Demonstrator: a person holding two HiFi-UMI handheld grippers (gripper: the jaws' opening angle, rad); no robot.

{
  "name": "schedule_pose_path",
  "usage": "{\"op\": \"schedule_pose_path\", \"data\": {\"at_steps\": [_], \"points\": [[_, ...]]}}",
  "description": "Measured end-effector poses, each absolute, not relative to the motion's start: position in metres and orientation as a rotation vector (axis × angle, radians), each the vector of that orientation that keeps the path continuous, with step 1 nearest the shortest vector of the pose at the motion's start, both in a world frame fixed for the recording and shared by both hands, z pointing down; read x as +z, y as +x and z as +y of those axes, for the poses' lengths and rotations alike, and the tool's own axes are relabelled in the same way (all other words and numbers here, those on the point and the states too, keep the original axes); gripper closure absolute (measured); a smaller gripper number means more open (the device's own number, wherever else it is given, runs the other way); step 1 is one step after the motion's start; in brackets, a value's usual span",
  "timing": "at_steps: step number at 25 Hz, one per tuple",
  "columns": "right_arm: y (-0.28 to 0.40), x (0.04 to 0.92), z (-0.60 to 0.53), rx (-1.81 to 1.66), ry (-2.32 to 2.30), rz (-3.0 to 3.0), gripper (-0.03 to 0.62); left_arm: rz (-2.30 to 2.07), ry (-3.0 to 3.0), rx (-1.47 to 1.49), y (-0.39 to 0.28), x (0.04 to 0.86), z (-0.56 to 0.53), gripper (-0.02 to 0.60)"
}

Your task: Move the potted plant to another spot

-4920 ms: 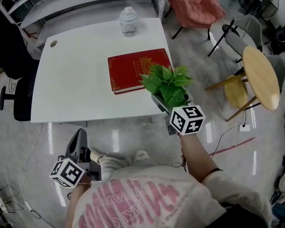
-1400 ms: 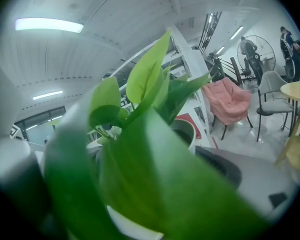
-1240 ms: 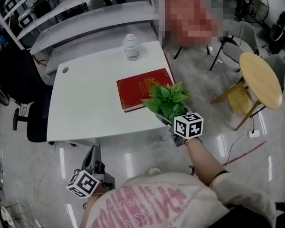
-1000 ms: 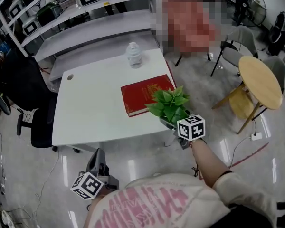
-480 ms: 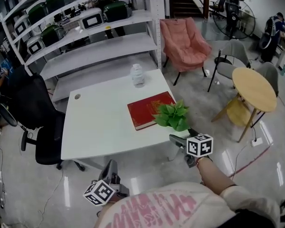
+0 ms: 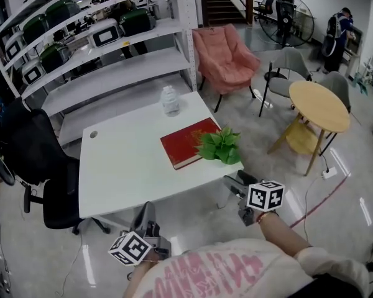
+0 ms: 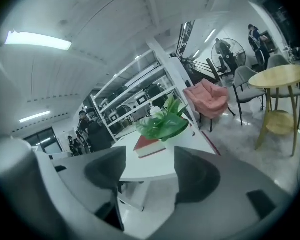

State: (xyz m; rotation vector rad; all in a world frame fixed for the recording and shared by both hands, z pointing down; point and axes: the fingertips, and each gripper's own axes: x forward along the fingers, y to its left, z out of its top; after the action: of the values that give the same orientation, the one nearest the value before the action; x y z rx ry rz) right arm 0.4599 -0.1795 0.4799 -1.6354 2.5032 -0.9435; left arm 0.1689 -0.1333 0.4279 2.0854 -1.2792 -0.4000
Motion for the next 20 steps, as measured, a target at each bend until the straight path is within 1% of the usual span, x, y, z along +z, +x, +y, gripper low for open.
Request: {"op": "schedule_pose_path", "data": {"at_steps": [2, 5, 12, 15, 17, 20], "points": [[0.454, 0.472, -0.167, -0.929, -1.65, 2.46, 0.313, -1.236, 2.115, -0.396, 0.163, 0.422, -0.127, 0.578], [0.44, 0.458, -0.145, -0.896, -1.687, 2.386, 0.346, -1.166, 2.16, -0.358, 0.151, 0.414, -0.12, 0.578], [0.387, 0.44, -0.086, -0.877, -1.672, 2.244, 0.435, -1.03, 2.287, -0.293, 0.119, 0.392, -0.092, 0.578], [0.362, 0.432, -0.059, -0.87, -1.632, 2.247, 0.479, -0.963, 2.335, -0.263, 0.116, 0.387, -0.076, 0.578], [0.35, 0.428, -0.044, -0.868, -1.616, 2.239, 0.524, -0.921, 2.374, -0.228, 0.117, 0.387, -0.068, 0.578], [0.336, 0.423, -0.025, -0.869, -1.6, 2.277, 0.563, -0.878, 2.396, -0.213, 0.12, 0.388, -0.059, 0.578]]}}
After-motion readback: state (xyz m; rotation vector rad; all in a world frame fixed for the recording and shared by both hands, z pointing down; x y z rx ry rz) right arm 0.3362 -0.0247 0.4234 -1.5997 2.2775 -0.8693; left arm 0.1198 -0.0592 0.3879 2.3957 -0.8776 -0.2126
